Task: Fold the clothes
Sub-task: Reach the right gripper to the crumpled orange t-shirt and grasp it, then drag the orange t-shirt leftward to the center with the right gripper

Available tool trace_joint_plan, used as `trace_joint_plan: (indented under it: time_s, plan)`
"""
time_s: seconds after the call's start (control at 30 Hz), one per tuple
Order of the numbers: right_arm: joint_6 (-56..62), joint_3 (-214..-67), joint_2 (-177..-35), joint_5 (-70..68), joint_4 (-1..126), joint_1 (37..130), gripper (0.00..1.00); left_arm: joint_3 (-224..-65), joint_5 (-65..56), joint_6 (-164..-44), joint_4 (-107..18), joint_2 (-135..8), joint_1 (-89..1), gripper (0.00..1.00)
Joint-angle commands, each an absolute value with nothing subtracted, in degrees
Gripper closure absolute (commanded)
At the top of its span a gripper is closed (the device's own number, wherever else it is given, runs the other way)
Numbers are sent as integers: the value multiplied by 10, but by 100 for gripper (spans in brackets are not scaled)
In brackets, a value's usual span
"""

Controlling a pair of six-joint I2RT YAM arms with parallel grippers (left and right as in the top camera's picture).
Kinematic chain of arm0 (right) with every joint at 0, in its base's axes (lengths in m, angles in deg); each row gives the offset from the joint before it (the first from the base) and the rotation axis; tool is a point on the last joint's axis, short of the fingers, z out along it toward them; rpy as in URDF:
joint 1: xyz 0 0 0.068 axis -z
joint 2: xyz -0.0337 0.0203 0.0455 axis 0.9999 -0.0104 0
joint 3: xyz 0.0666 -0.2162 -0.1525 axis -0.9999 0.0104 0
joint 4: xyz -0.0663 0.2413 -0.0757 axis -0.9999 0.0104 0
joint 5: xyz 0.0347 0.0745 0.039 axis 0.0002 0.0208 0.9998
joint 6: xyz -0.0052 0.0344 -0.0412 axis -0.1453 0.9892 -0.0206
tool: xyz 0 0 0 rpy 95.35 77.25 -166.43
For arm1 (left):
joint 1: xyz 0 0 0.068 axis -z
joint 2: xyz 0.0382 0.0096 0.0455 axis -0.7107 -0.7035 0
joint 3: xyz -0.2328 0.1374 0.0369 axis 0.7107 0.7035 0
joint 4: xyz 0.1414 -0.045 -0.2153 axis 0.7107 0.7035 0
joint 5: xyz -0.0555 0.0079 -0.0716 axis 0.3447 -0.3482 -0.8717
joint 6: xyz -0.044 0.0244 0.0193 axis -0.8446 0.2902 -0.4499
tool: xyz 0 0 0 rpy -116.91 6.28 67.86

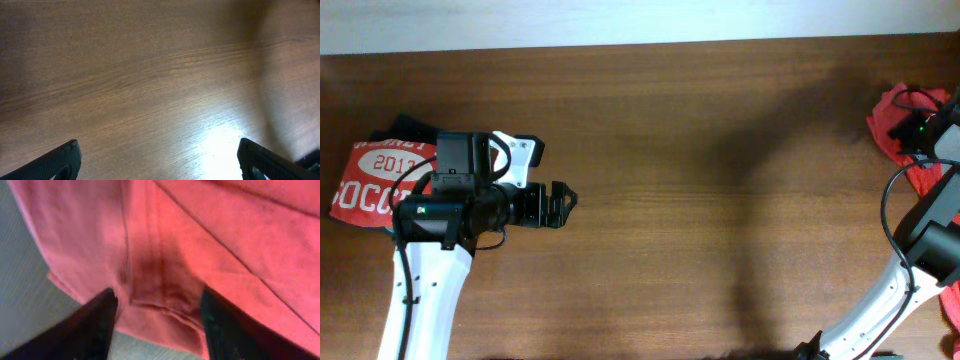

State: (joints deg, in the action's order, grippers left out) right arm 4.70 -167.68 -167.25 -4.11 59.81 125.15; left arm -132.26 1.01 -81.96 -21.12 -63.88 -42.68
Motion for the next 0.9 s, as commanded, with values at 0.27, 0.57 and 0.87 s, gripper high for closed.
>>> trace_joint_plan:
  time_s: [0.27,0.57,0.87]
  plan:
    - [43,-1718,-1638,5,657,1250,96,-1330,2,-823,-212,-639,-427,1]
    - [42,-1769,-1414,251,670,1215,96,-1330,2,-823,-219,-638,-427,1]
    - [27,-1768,-1344,251,780,1073,96,-1378,2,-823,-234,-636,-427,1]
